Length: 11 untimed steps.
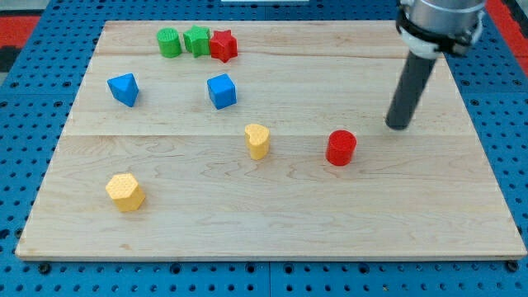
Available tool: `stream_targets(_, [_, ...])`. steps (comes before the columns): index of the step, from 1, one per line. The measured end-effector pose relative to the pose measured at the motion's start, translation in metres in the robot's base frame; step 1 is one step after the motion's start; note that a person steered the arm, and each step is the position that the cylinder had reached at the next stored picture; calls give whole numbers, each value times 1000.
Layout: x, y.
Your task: Push the red circle to the right side of the blue triangle
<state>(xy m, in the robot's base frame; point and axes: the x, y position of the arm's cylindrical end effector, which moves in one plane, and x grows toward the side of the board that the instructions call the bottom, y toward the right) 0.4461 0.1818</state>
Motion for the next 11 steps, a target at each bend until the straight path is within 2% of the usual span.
stream_targets(1, [37,-46])
stream_targets(3, [65,-115])
stream_targets(5, [29,-117])
stream_targets(6, [29,-76])
stream_targets(7, [6,-89])
stream_targets(8, [-17,-148])
stream_targets(10, [-83,-186])
stream_targets(11, [-101,-196])
